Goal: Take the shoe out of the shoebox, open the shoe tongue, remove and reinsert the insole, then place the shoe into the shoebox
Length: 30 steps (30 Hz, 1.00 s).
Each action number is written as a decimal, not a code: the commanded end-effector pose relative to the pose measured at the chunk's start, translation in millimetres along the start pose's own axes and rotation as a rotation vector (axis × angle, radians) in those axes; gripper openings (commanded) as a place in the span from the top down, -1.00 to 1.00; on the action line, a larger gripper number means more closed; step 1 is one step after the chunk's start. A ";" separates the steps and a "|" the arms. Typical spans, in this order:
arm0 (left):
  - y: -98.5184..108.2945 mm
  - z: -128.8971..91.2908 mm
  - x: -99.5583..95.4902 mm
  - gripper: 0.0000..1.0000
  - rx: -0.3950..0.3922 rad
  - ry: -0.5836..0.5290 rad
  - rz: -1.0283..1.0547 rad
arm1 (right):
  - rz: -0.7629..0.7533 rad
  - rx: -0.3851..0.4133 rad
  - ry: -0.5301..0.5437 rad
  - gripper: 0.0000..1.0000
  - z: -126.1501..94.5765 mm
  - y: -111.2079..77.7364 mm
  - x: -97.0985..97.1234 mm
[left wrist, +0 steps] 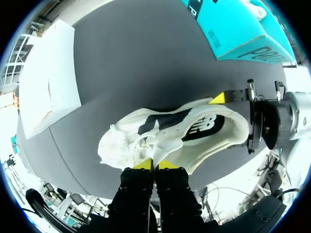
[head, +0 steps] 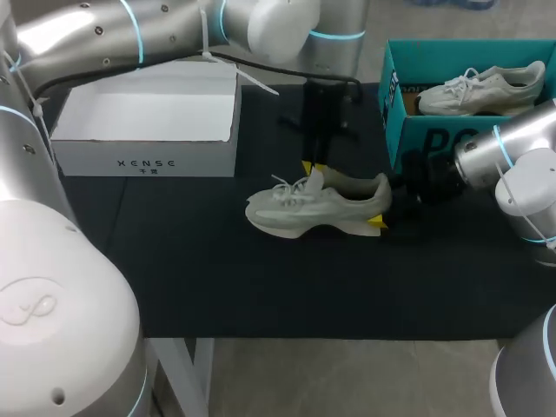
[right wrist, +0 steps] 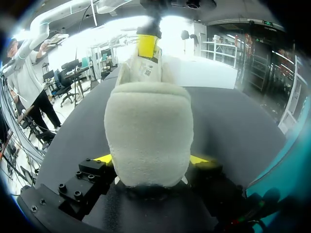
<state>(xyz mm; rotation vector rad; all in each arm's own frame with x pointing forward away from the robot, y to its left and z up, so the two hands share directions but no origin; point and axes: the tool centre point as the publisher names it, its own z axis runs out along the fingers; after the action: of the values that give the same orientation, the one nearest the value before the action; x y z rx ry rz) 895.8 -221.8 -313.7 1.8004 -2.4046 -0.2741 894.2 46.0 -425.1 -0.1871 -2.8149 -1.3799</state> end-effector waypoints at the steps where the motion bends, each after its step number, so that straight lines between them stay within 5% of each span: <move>1: 2.9 -13.9 -21.2 1.00 0.036 0.013 -0.013 | 0.000 0.001 0.001 1.00 5.3 -2.5 -2.3; 8: -4.8 -20.2 -57.1 1.00 0.089 0.003 -0.078 | 0.000 0.001 0.001 1.00 5.3 -2.5 -2.3; 21: -12.3 13.2 -124.3 1.00 0.075 -0.001 -0.214 | 0.000 0.001 0.001 1.00 5.3 -2.5 -2.3; 30: 6.5 44.0 -129.5 1.00 0.055 0.007 -0.190 | 0.000 0.001 0.001 1.00 5.3 -2.5 -2.3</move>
<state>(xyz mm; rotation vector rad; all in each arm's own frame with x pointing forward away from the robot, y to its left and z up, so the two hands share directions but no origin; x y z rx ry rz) 924.7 -103.2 -350.7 2.0541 -2.2514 -0.2451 896.6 52.7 -424.7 -0.1858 -2.8143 -1.3812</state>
